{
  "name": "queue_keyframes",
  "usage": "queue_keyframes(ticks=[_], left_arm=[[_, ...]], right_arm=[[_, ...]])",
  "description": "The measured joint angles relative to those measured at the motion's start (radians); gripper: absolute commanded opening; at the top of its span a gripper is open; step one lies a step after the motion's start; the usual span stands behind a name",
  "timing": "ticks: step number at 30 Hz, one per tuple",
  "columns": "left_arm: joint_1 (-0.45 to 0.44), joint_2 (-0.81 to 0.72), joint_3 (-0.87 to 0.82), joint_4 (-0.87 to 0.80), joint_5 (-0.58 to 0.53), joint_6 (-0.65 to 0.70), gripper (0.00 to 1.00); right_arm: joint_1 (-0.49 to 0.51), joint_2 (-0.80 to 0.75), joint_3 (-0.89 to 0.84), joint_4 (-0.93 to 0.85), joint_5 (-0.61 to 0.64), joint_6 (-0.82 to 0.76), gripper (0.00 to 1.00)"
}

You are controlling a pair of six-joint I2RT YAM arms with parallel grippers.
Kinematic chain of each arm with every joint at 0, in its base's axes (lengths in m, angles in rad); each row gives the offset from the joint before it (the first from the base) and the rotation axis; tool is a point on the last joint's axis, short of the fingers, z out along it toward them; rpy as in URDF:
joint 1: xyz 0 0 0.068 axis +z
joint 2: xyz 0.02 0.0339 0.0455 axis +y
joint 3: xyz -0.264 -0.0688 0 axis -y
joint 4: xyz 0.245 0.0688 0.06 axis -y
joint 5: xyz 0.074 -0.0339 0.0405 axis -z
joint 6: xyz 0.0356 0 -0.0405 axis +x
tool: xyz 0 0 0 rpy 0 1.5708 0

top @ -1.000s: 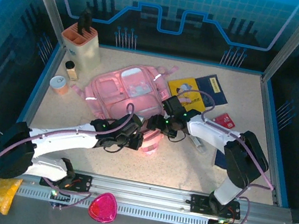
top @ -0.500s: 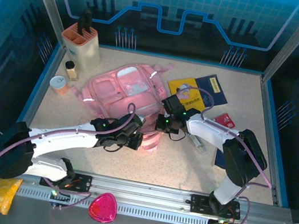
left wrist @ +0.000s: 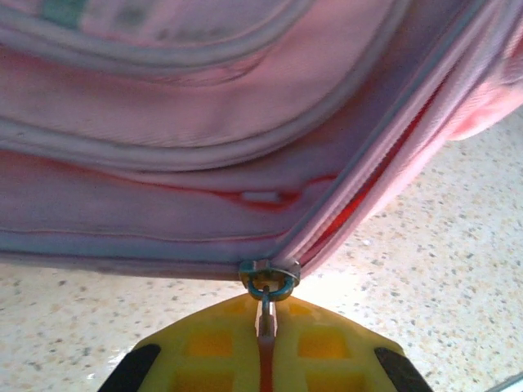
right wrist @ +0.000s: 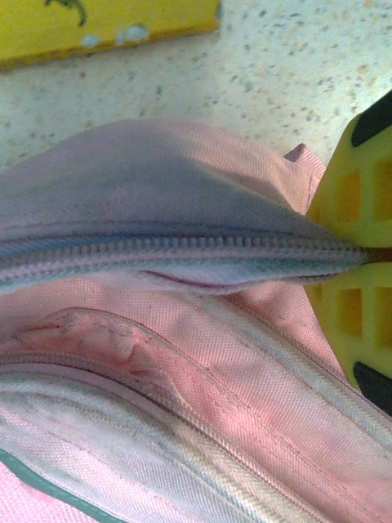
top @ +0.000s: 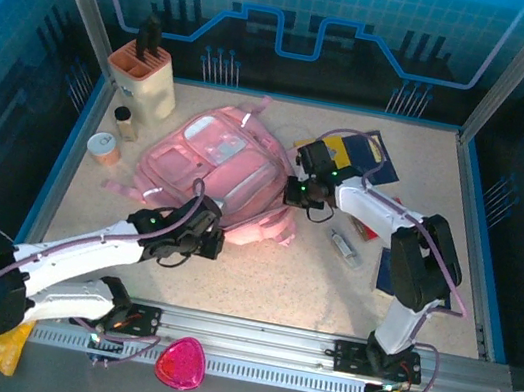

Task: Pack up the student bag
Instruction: Unzip the student bag at the center of the table.

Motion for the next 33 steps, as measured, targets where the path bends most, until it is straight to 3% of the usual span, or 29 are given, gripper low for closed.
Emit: queue_keyframes(ticks=[3, 11, 17, 22, 28, 33], left_arm=[[0.060, -0.005, -0.004, -0.011, 0.012, 0.014, 0.00], [0.091, -0.008, -0.008, 0.005, 0.058, 0.017, 0.00], [0.093, 0.060, -0.008, 0.052, 0.115, 0.014, 0.00], [0.087, 0.104, -0.006, 0.104, 0.165, 0.014, 0.00], [0.080, 0.143, 0.007, 0.126, 0.192, 0.014, 0.00], [0.075, 0.156, 0.026, 0.125, 0.198, 0.021, 0.00]], right_arm=[[-0.007, 0.031, 0.045, -0.016, -0.008, -0.029, 0.05], [-0.038, 0.018, 0.068, -0.097, -0.021, -0.060, 0.56], [0.022, -0.081, 0.066, -0.195, -0.032, -0.012, 0.78], [0.122, -0.141, 0.055, -0.211, -0.081, 0.051, 0.83], [0.154, -0.110, 0.013, -0.212, -0.067, 0.101, 0.79], [0.159, -0.018, 0.023, -0.214, -0.014, 0.100, 0.63]])
